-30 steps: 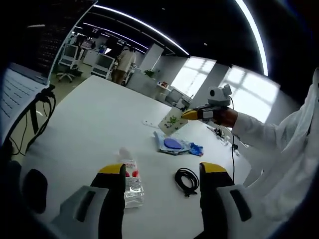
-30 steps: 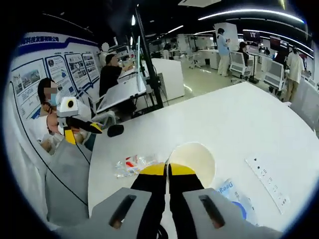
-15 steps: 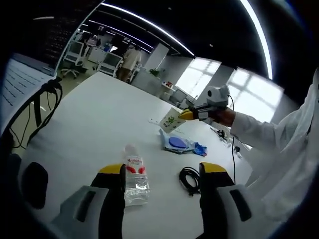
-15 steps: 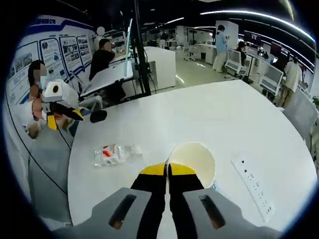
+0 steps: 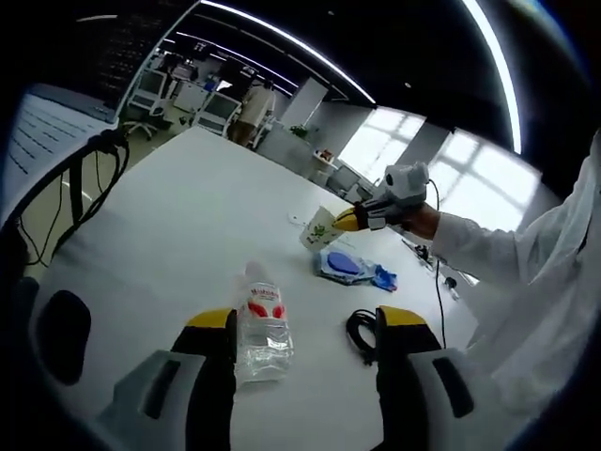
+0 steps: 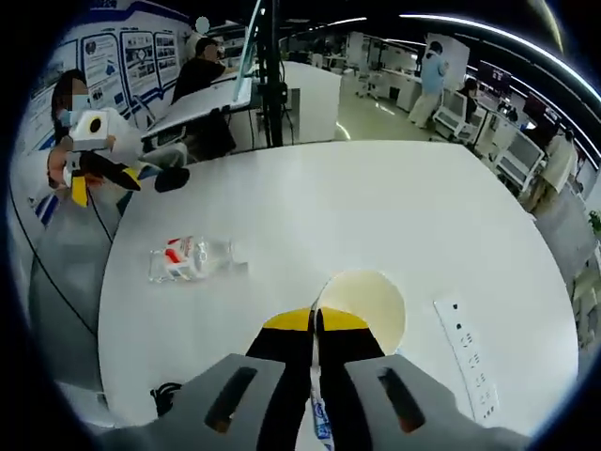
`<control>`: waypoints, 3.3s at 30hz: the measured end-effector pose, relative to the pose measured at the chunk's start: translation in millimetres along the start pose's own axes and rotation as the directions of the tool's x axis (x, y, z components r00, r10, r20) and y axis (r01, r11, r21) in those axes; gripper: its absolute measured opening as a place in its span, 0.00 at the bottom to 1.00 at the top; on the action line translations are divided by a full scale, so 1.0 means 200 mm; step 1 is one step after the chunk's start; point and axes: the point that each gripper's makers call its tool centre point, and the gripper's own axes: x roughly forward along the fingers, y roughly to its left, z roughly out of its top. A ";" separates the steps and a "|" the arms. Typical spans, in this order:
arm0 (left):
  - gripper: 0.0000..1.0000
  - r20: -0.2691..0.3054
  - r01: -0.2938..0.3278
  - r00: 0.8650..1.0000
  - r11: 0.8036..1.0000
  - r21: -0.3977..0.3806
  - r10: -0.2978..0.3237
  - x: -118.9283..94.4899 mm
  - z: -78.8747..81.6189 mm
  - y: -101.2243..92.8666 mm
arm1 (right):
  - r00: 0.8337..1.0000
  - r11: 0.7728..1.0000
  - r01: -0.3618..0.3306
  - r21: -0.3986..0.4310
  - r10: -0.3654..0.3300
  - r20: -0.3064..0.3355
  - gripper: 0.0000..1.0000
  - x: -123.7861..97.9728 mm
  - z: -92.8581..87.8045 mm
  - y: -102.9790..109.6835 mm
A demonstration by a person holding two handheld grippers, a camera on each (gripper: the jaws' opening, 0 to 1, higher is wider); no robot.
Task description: Arrange the tabletop items into an orderly group along one side of the table until the central work area is clear of visible clutter.
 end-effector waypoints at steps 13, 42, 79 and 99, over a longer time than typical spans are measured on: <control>0.60 -0.002 -0.018 1.000 1.000 -0.024 0.018 0.01 -0.02 0.04 | 0.999 0.999 -0.007 -0.048 0.004 -0.045 0.00 0.09 -0.06 -0.01; 0.60 -0.007 -0.020 1.000 0.999 -0.042 0.019 0.03 -0.04 0.06 | 0.996 0.997 -0.025 -0.079 0.018 -0.082 0.05 0.16 -0.11 0.02; 0.60 0.007 -0.007 1.000 1.000 -0.019 0.007 0.00 0.00 -0.01 | 0.999 0.997 0.025 0.072 -0.029 0.046 0.32 0.03 -0.05 0.03; 0.61 0.007 0.004 1.000 1.000 0.018 -0.004 -0.05 0.05 -0.06 | 0.958 0.928 -0.048 0.369 -0.062 0.281 0.40 -0.14 0.06 0.16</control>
